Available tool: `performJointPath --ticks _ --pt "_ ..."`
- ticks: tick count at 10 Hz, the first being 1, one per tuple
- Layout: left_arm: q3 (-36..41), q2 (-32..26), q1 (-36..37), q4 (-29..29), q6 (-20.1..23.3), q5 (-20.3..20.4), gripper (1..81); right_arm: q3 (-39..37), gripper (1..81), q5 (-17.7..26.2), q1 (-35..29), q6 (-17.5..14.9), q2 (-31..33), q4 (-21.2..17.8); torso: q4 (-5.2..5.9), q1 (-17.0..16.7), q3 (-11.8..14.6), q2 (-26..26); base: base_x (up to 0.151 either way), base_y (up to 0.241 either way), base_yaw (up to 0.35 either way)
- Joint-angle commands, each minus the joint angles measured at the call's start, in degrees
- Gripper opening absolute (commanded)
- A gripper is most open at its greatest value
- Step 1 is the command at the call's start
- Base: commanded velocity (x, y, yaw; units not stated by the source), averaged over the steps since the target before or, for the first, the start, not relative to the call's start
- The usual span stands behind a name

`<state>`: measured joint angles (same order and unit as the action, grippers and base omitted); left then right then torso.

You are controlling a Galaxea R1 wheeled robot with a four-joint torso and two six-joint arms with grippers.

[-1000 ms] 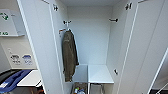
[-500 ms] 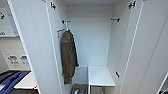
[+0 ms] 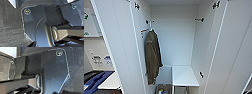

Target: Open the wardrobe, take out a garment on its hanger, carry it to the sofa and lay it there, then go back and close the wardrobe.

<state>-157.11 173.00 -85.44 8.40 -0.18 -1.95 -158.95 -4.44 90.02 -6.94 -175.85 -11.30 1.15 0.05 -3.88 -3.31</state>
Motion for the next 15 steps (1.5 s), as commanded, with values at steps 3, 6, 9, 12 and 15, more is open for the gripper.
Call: performJointPath --ticks 3,6,9,12,15 --pt "2.1 -2.6 2.3 0.4 0.4 -3.5 81.1 4.6 81.1 3.2 -2.3 -0.4 2.6 0.2 0.0 0.0 0.0 0.0 0.0 0.0 0.0" --pt "21.0 -15.0 2.1 -0.4 0.2 -3.1 81.1 21.4 81.1 2.5 -2.7 -0.2 14.8 0.0 0.0 0.0 0.0 0.0 0.0 0.0 0.0" --pt "34.9 -28.2 2.2 -0.6 -0.9 4.5 81.1 37.5 81.1 -0.4 -4.1 0.3 28.9 -0.7 0.0 0.0 0.0 0.0 0.0 0.0 0.0" --pt "44.0 -40.2 3.0 -1.8 -7.7 10.9 81.1 44.5 81.1 -2.5 -7.9 4.0 39.5 -1.7 0.0 0.0 0.0 0.0 0.0 0.0 0.0" --pt "49.6 -49.8 6.5 -1.8 -15.5 13.6 81.1 50.5 81.1 -3.7 -13.7 11.7 50.0 -1.5 0.0 0.0 0.0 0.0 0.0 0.0 0.0"
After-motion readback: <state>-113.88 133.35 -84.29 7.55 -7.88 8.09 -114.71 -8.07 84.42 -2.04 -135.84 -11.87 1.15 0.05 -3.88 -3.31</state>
